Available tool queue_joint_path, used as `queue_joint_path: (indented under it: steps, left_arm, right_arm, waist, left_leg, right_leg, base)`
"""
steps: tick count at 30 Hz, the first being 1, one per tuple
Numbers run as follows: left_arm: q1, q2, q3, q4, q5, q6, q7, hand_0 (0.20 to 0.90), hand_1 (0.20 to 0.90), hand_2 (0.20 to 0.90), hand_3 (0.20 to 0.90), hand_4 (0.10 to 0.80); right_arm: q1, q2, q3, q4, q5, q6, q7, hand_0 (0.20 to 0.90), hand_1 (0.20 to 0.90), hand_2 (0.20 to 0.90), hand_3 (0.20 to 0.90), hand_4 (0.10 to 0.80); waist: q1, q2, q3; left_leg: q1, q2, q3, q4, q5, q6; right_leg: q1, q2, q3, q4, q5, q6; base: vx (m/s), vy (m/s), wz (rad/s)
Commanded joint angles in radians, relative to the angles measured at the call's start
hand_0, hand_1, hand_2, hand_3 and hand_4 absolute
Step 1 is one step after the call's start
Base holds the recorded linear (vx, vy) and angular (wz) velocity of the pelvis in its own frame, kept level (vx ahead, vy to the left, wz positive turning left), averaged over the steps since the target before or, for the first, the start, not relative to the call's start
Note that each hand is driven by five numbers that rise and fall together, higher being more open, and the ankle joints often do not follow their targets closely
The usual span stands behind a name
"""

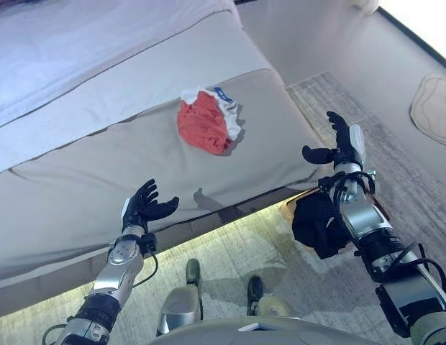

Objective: Pick up the clothes from the bed and place them into the basket

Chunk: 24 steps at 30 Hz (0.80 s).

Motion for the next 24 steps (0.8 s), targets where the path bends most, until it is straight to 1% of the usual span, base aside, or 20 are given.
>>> queue_joint_path:
  steps: [1,3,4,5,6,7,8,9,10,11,12,13,14,15,16,18,19,22,23,24]
  left_arm:
    - [-0.018,-0.023,0.035,0.014,-0.001,-0.075,0.018,0.9,0.9,0.9,0.9,0.8]
    - [-0.013,-0.041,0.053,0.027,-0.009,-0.098,0.02,0.9,0.9,0.9,0.9,0.8]
    - [-0.012,-0.043,0.056,0.026,-0.011,-0.099,0.017,0.9,0.9,0.9,0.9,0.8]
    - [-0.011,-0.046,0.058,0.027,-0.014,-0.103,0.011,0.9,0.9,0.9,0.9,0.8]
    - [-0.011,-0.052,0.06,0.028,-0.013,-0.108,-0.003,0.9,0.9,0.9,0.9,0.8]
    - [-0.011,-0.053,0.06,0.027,-0.013,-0.109,-0.005,0.9,0.9,0.9,0.9,0.8]
    - [-0.014,-0.056,0.06,0.014,-0.008,-0.107,-0.02,0.9,0.9,0.9,0.9,0.8]
    - [-0.014,-0.055,0.062,0.005,-0.009,-0.105,-0.026,0.9,0.9,0.9,0.9,0.8]
    - [-0.015,-0.05,0.062,-0.003,-0.01,-0.105,-0.031,0.9,0.9,0.9,0.9,0.8]
    - [-0.019,-0.041,0.057,-0.005,-0.008,-0.105,-0.036,0.9,0.9,0.9,0.9,0.8]
    - [-0.016,-0.034,0.049,-0.007,-0.01,-0.109,-0.032,0.9,0.9,0.9,0.9,0.8]
    - [-0.016,-0.027,0.054,-0.018,-0.003,-0.102,-0.029,0.9,0.9,0.9,0.9,0.8]
    - [-0.018,-0.02,0.06,-0.027,0.005,-0.094,-0.03,0.9,0.9,0.9,0.9,0.8]
    - [-0.024,-0.014,0.066,-0.033,0.008,-0.087,-0.014,0.9,0.9,0.9,0.9,0.8]
    - [-0.025,-0.01,0.071,-0.031,0.006,-0.09,-0.011,0.9,0.9,0.9,0.9,0.8]
    - [-0.012,0.002,0.093,-0.05,0.013,-0.078,-0.013,0.9,0.9,0.9,0.9,0.8]
    - [-0.009,0.007,0.095,-0.055,0.015,-0.076,-0.015,0.9,0.9,0.9,0.9,0.8]
    - [-0.008,0.01,0.099,-0.066,0.024,-0.075,-0.019,0.9,0.9,0.9,0.9,0.8]
    - [-0.004,0.014,0.105,-0.073,0.026,-0.072,-0.024,0.9,0.9,0.9,0.9,0.8]
    - [0.002,0.02,0.116,-0.084,0.023,-0.06,-0.032,0.9,0.9,0.9,0.9,0.8]
  right_arm:
    - [-0.06,-0.094,0.007,-0.11,-0.069,-0.045,0.027,0.9,0.9,0.9,0.9,0.8]
    - [-0.078,-0.098,0.012,-0.132,-0.072,-0.04,0.043,0.9,0.9,0.9,0.9,0.8]
    - [-0.079,-0.099,0.011,-0.137,-0.068,-0.038,0.042,0.9,0.9,0.9,0.9,0.8]
    - [-0.079,-0.099,0.009,-0.14,-0.059,-0.038,0.035,0.9,0.9,0.9,0.9,0.8]
    - [-0.083,-0.093,0.01,-0.132,-0.054,-0.046,0.02,0.9,0.9,0.9,0.9,0.8]
    - [-0.084,-0.092,0.01,-0.132,-0.055,-0.045,0.018,0.9,0.9,0.9,0.9,0.8]
    - [-0.089,-0.083,0.007,-0.134,-0.073,-0.042,0.001,0.9,0.9,0.9,0.9,0.8]
    - [-0.09,-0.082,0.006,-0.138,-0.084,-0.039,-0.002,0.9,0.9,0.9,0.9,0.8]
    - [-0.09,-0.083,0.002,-0.134,-0.092,-0.044,-0.009,0.9,0.9,0.9,0.9,0.8]
    - [-0.088,-0.082,-0.002,-0.122,-0.093,-0.056,-0.016,0.9,0.9,0.9,0.9,0.8]
    - [-0.071,-0.079,-0.007,-0.125,-0.091,-0.064,-0.013,0.9,0.9,0.9,0.9,0.8]
    - [-0.049,-0.077,-0.013,-0.151,-0.087,-0.063,-0.012,0.9,0.9,0.9,0.9,0.8]
    - [-0.028,-0.074,-0.023,-0.173,-0.09,-0.062,-0.01,0.9,0.9,0.9,0.9,0.8]
    - [-0.014,-0.065,-0.025,-0.185,-0.112,-0.071,0.004,0.9,0.9,0.9,0.9,0.8]
    - [-0.01,-0.067,-0.023,-0.185,-0.117,-0.082,0.007,0.9,0.9,0.9,0.9,0.8]
    - [-0.002,-0.072,-0.024,-0.195,-0.103,-0.083,0.001,0.9,0.9,0.9,0.9,0.8]
    - [-0.011,-0.07,-0.024,-0.191,-0.1,-0.078,-0.005,0.9,0.9,0.9,0.9,0.8]
    - [-0.032,-0.061,-0.025,-0.176,-0.112,-0.073,-0.016,0.9,0.9,0.9,0.9,0.8]
    - [-0.04,-0.06,-0.025,-0.173,-0.119,-0.068,-0.014,0.9,0.9,0.9,0.9,0.8]
    - [-0.043,-0.056,-0.026,-0.173,-0.119,-0.058,-0.013,0.9,0.9,0.9,0.9,0.8]
  waist:
    - [-0.001,-0.008,-0.111]
    - [-0.005,-0.03,-0.088]
    - [-0.004,-0.033,-0.081]
    - [0.0,-0.036,-0.071]
    - [0.012,-0.03,-0.056]
    - [0.014,-0.029,-0.054]
    - [0.031,-0.012,-0.04]
    - [0.032,-0.002,-0.041]
    - [0.034,0.0,-0.042]
    - [0.039,-0.006,-0.041]
    - [0.046,-0.003,-0.052]
    - [0.044,-0.004,-0.057]
    - [0.041,-0.004,-0.061]
    - [0.043,-0.004,-0.067]
    - [0.045,-0.003,-0.069]
    - [0.054,-0.004,-0.079]
    - [0.061,-0.006,-0.082]
    - [0.072,-0.006,-0.085]
    - [0.077,-0.004,-0.086]
    - [0.084,-0.003,-0.088]
  left_leg:
    - [-0.029,0.087,-0.03,0.157,-0.082,-0.069]
    - [-0.093,0.093,-0.022,0.366,-0.045,-0.07]
    - [-0.115,0.091,-0.015,0.416,-0.031,-0.071]
    - [-0.156,0.079,-0.018,0.476,-0.023,-0.071]
    - [-0.212,0.029,-0.026,0.485,-0.033,-0.067]
    - [-0.221,0.023,-0.025,0.484,-0.032,-0.067]
    - [-0.283,-0.005,0.011,0.433,0.001,-0.074]
    - [-0.284,0.008,0.036,0.362,0.012,-0.072]
    - [-0.277,0.017,0.048,0.311,0.018,-0.067]
    - [-0.271,-0.009,0.023,0.307,-0.033,-0.043]
    - [-0.26,-0.044,-0.021,0.272,-0.073,-0.029]
    - [-0.235,-0.046,-0.016,0.242,-0.098,-0.018]
    - [-0.214,-0.043,-0.002,0.227,-0.111,-0.013]
    - [-0.178,-0.048,-0.015,0.195,-0.115,-0.005]
    - [-0.161,-0.048,-0.018,0.18,-0.116,-0.002]
    - [-0.13,-0.052,-0.017,0.163,-0.13,0.006]
    - [-0.127,-0.057,-0.018,0.165,-0.138,0.01]
    - [-0.119,-0.061,-0.011,0.168,-0.15,0.016]
    - [-0.114,-0.062,-0.009,0.17,-0.156,0.021]
    - [-0.115,-0.068,-0.007,0.178,-0.165,0.032]
  right_leg:
    - [-0.082,-0.027,0.013,0.09,-0.004,-0.063]
    - [-0.084,-0.025,0.012,0.086,0.004,-0.088]
    - [-0.08,-0.026,0.008,0.085,0.007,-0.093]
    - [-0.074,-0.026,0.005,0.081,0.012,-0.098]
    - [-0.063,-0.02,0.005,0.077,0.016,-0.092]
    - [-0.061,-0.018,0.005,0.077,0.015,-0.091]
    - [-0.038,-0.002,-0.006,0.078,0.005,-0.083]
    - [-0.033,0.007,-0.016,0.081,-0.006,-0.082]
    - [-0.032,0.003,-0.022,0.089,-0.017,-0.079]
    - [-0.032,-0.011,-0.021,0.102,-0.025,-0.072]
    - [-0.038,-0.014,-0.012,0.115,-0.029,-0.059]
    - [-0.045,-0.02,-0.013,0.129,-0.037,-0.052]
    - [-0.053,-0.028,-0.018,0.146,-0.041,-0.046]
    - [-0.059,-0.034,-0.023,0.161,-0.041,-0.037]
    - [-0.056,-0.037,-0.026,0.163,-0.042,-0.034]
    - [-0.047,-0.045,-0.033,0.16,-0.046,-0.03]
    - [-0.04,-0.05,-0.035,0.156,-0.047,-0.028]
    - [-0.034,-0.062,-0.046,0.161,-0.051,-0.023]
    - [-0.031,-0.067,-0.05,0.173,-0.059,-0.02]
    - [-0.027,-0.075,-0.052,0.216,-0.069,-0.018]
  base:
    - [0.012,-0.155,-0.15]
    - [0.013,-0.171,-0.21]
    - [0.022,-0.124,-0.19]
    - [0.054,-0.064,-0.09]
    - [0.056,-0.032,-0.05]
    - [0.102,0.029,0.08]
    - [0.11,0.061,0.18]
    - [0.152,0.095,0.24]
    - [0.138,0.114,0.23]
    - [0.15,0.138,0.12]
    - [0.152,0.137,0.02]
    - [0.148,0.119,-0.07]
    - [0.189,0.109,-0.09]
    - [0.186,0.092,-0.01]
    - [0.217,0.09,0.18]
    - [0.193,0.077,0.16]
    - [0.143,0.067,0.01]
    - [0.102,0.091,0.03]
    - [0.142,0.144,0.05]
    - [0.143,0.143,0.06]
